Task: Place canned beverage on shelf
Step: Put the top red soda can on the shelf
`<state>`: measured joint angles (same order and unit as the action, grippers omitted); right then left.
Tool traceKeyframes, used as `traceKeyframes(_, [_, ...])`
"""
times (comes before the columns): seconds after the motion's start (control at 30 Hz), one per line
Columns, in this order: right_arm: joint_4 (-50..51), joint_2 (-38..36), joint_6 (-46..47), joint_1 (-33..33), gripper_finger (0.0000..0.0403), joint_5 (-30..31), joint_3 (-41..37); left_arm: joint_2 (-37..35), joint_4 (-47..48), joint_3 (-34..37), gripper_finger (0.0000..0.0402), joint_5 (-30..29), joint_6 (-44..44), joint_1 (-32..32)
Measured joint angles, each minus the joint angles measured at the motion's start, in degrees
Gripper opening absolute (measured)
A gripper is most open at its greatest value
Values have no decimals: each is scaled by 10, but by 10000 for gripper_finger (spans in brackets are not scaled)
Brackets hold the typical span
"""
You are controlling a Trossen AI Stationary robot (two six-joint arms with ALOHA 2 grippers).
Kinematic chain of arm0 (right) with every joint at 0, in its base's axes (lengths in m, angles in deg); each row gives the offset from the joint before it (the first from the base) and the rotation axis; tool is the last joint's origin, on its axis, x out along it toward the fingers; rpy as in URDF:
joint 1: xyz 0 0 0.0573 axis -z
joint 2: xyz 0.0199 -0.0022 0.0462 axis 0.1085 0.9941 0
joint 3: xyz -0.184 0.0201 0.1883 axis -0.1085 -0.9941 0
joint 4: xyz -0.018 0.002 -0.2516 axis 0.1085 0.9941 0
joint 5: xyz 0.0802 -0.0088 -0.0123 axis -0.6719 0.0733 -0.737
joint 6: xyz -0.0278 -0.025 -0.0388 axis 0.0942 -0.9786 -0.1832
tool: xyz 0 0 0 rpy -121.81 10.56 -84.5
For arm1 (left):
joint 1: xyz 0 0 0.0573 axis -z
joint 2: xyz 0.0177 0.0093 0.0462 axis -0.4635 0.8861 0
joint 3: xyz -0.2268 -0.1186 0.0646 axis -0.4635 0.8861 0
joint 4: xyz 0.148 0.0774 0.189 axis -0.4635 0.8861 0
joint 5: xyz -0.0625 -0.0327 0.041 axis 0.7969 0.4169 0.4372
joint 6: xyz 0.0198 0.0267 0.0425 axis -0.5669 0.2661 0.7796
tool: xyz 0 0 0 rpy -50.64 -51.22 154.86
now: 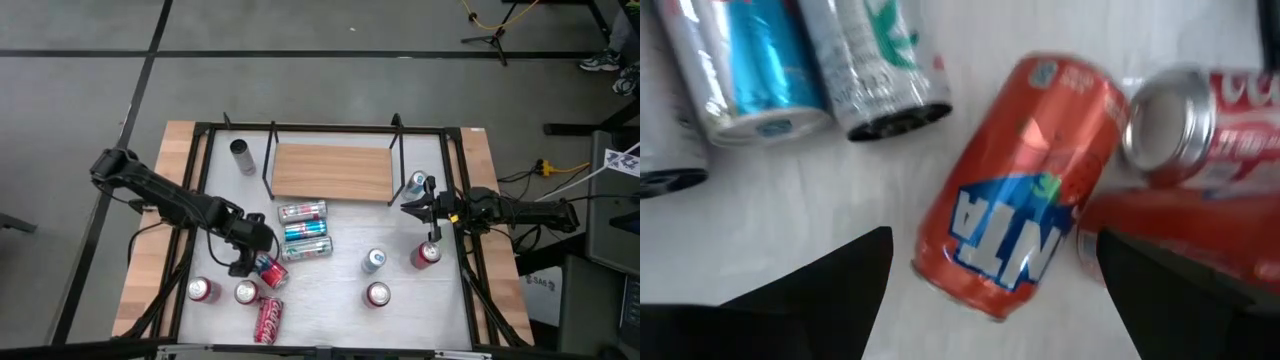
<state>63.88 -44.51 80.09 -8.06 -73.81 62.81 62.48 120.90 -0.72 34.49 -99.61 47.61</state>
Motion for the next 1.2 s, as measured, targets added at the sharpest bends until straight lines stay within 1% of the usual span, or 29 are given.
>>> traceKeyframes(0.33, [0,0,0,0,33,0,0,34,5,1,344,-10,61,26])
traceKeyframes(0.6, [0,0,0,0,33,0,0,74,3,1,344,-12,105,27])
traceKeyframes(0.77, [0,0,0,0,33,0,0,97,-1,-1,344,-15,105,27])
traceKeyframes(0.9, [0,0,0,0,33,0,0,102,-2,-1,344,-10,101,27])
traceKeyframes(1.07, [0,0,0,0,33,0,0,103,1,0,344,19,101,27])
traceKeyframes(1.2, [0,0,0,0,33,0,0,104,1,1,344,22,87,27])
